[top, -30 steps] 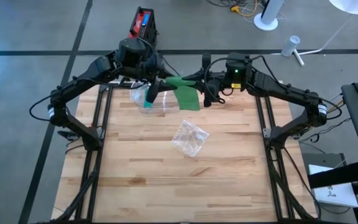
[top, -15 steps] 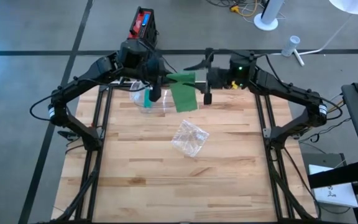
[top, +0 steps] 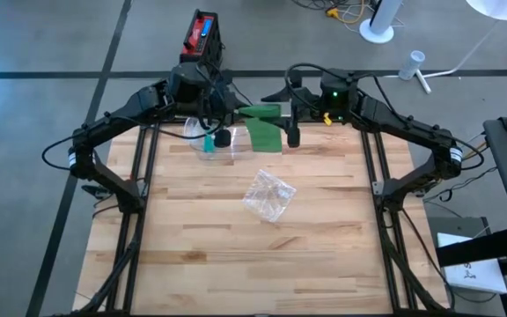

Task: Roll bandage
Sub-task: Roll the green bandage

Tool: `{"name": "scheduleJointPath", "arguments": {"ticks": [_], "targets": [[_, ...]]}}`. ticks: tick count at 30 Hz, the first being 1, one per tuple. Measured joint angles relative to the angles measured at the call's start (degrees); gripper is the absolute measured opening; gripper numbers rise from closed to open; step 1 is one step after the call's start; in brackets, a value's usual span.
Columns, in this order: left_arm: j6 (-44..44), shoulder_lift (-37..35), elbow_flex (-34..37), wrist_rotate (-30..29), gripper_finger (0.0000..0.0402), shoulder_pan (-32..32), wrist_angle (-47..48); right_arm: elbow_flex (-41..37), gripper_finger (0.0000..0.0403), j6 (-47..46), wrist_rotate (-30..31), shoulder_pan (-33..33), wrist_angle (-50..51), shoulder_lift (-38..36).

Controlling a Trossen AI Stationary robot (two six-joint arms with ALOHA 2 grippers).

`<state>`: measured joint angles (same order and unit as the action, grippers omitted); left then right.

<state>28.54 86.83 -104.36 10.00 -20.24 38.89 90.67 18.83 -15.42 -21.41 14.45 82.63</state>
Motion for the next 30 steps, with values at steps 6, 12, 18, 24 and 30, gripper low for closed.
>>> {"name": "scheduleJointPath", "arguments": {"ticks": [6, 12, 18, 24, 30], "targets": [[0.96, -0.01, 0.00, -0.55, 0.0040, 0.89, -1.21, 0.00, 0.0185, 0.27, -0.38, 0.02, 0.27, -0.02], [0.98, -0.01, 0.00, -0.70, 0.0040, 1.02, -2.02, 0.00, 0.0111, 3.24, -0.27, 0.02, 0.21, -0.09], [-0.74, -0.01, 0.00, -0.58, 0.0075, 1.02, -1.55, 0.00, 0.0046, 17.10, 0.11, 0.04, 0.27, -0.09], [-6.53, -0.01, -1.83, 0.64, 0.0164, -0.03, 0.40, -0.07, 0.0046, 29.33, 0.70, 0.04, -1.37, 0.04], [-10.45, 0.04, -4.22, 4.03, 0.0228, -2.38, 2.06, -0.07, 0.0045, 39.89, 1.14, 0.05, -3.25, 0.15]]}}
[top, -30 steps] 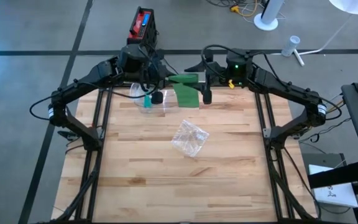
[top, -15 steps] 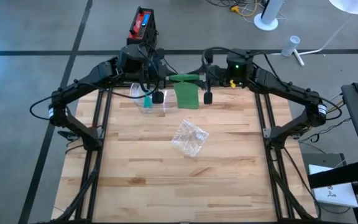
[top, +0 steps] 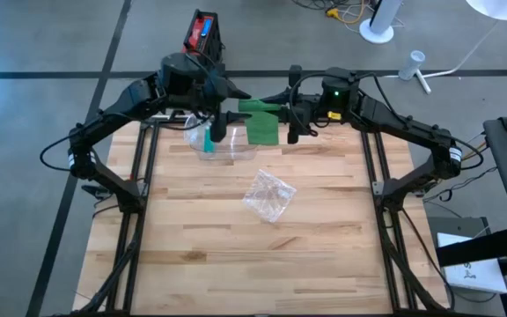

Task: Roll bandage
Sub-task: Roll the green bandage

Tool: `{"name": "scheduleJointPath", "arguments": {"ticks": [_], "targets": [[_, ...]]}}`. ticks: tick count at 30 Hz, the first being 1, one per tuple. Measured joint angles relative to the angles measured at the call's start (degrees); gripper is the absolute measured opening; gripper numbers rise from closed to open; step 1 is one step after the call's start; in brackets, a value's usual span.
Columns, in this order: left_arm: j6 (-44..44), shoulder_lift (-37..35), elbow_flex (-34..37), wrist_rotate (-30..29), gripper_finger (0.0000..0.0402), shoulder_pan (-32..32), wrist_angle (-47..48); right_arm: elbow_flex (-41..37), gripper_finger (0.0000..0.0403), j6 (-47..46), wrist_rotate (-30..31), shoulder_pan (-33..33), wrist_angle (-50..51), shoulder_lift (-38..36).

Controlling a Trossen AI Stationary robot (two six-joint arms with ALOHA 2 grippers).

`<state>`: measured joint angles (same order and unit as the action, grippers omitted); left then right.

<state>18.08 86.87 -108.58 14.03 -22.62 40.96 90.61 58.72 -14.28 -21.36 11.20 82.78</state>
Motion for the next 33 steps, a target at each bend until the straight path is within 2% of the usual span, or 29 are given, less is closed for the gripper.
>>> {"name": "scheduleJointPath", "arguments": {"ticks": [5, 12, 21, 25, 29, 33], "targets": [[-1.08, 0.15, -1.27, 1.64, 0.0233, -1.74, 3.39, 0.00, 0.0045, 7.22, -0.05, 0.32, -1.48, 1.18], [1.56, 0.05, -2.03, 2.02, 0.0217, -1.81, 4.00, -0.02, 0.0045, 11.60, 1.11, 0.36, -2.10, 3.05], [-1.05, 1.53, -1.55, 2.06, 0.0228, -2.06, 6.51, -0.02, 0.0045, 20.37, 1.10, 1.77, -3.12, 3.72], [-1.00, 1.53, -1.55, 2.24, 0.0222, -2.20, 7.16, -0.02, 0.0045, 22.87, 1.24, 2.24, -2.95, 3.72], [2.38, 1.53, -1.50, 2.34, 0.0174, -2.18, 7.84, -0.02, 0.0045, 23.78, 1.26, 2.34, -2.38, 3.72], [4.04, 1.53, -1.44, 2.37, 0.0076, -2.18, 8.14, -0.02, 0.0063, 19.47, 1.30, 2.35, -1.67, 3.72]]}}
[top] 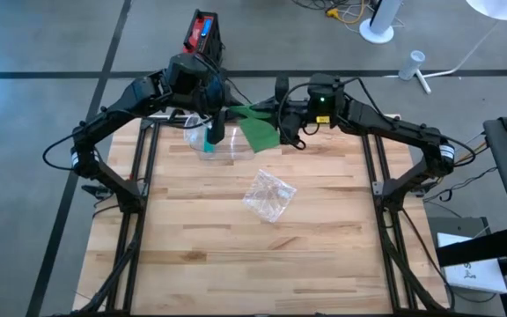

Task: Roll bandage
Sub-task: Roll the green bandage

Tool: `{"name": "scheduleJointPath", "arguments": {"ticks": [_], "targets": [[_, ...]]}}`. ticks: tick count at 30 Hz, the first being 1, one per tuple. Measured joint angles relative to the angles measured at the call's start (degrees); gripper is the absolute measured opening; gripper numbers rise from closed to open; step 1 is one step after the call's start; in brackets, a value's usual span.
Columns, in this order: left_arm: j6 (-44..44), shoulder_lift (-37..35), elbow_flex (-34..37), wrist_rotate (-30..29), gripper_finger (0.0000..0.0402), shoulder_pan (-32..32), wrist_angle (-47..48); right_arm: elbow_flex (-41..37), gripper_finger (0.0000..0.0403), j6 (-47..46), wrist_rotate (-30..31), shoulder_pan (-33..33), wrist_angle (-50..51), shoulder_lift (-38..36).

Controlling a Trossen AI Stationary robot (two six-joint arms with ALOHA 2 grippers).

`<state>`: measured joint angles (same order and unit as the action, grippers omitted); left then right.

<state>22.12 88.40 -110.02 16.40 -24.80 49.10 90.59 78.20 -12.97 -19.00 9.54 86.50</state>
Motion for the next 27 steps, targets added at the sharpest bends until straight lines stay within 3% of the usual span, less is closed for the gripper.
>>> {"name": "scheduleJointPath", "arguments": {"ticks": [2, 9, 13, 18, 27], "targets": [[0.71, 0.00, 0.00, -0.11, 0.0048, 0.00, 0.00, 0.02, 0.0086, -6.21, 0.11, 0.00, -0.13, 0.00], [4.49, -0.20, 0.00, -8.65, 0.0048, 0.44, -0.14, 0.12, 0.0184, -40.04, 0.61, -0.36, -1.85, -0.72], [6.82, -0.20, 0.03, -9.91, 0.0048, 1.19, -1.05, 0.20, 0.0225, -53.87, -0.17, -2.09, -1.24, -0.85], [7.49, -0.20, 0.11, -8.81, 0.0048, 2.31, -2.83, 0.13, 0.0229, -59.51, -2.48, -4.56, 0.12, -0.82], [7.44, -0.28, 0.26, -9.41, 0.0048, 3.52, -3.01, 0.13, 0.0199, -57.97, -3.42, -5.42, 0.12, -0.79]]}}
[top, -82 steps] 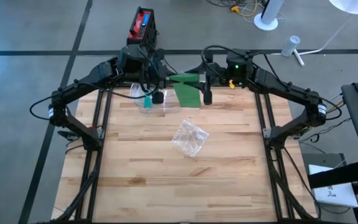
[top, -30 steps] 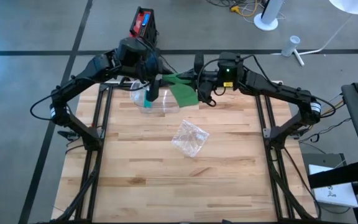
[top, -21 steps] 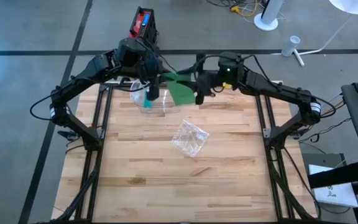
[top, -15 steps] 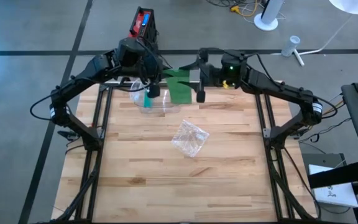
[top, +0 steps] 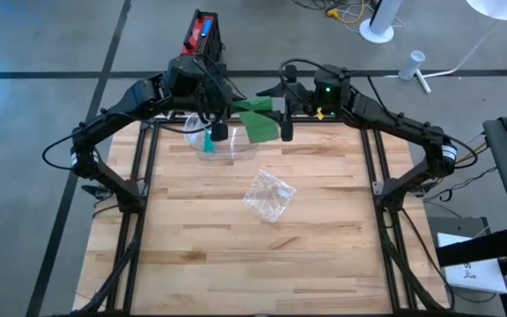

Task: Roll bandage
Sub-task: Roll the green bandage

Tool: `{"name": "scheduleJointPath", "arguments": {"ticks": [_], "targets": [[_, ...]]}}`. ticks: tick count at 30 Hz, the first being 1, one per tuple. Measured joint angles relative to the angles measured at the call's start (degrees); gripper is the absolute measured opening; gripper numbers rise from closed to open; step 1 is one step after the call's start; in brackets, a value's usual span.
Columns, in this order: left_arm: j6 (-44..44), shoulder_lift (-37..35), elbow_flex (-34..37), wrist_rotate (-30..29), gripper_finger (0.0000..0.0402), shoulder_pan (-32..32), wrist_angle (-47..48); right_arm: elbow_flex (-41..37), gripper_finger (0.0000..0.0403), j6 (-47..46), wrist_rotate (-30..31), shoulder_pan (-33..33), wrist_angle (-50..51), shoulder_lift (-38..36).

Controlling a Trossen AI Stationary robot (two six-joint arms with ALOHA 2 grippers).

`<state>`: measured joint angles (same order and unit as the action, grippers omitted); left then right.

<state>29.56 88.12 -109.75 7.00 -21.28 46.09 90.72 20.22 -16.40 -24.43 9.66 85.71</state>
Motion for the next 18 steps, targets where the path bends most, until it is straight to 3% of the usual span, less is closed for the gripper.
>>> {"name": "scheduleJointPath", "arguments": {"ticks": [5, 8, 13, 18], "targets": [[0.00, -0.07, 0.00, 0.65, 0.0048, 0.02, -0.95, -0.04, 0.0189, -3.11, -1.94, -0.09, -1.41, 0.00], [-0.16, -0.09, 0.02, 0.84, 0.0055, 0.02, -1.75, -0.04, 0.0149, -3.37, -1.95, -0.09, -1.78, -0.07], [-1.66, 0.02, 0.04, 0.84, 0.0107, 0.02, -2.73, -0.07, 0.0041, -2.96, -2.02, -0.11, -3.57, -0.23], [-7.73, 0.05, 0.04, 1.67, 0.0166, 0.04, -3.70, -0.11, 0.0042, 7.65, -1.78, 0.15, -3.14, -0.85]]}}
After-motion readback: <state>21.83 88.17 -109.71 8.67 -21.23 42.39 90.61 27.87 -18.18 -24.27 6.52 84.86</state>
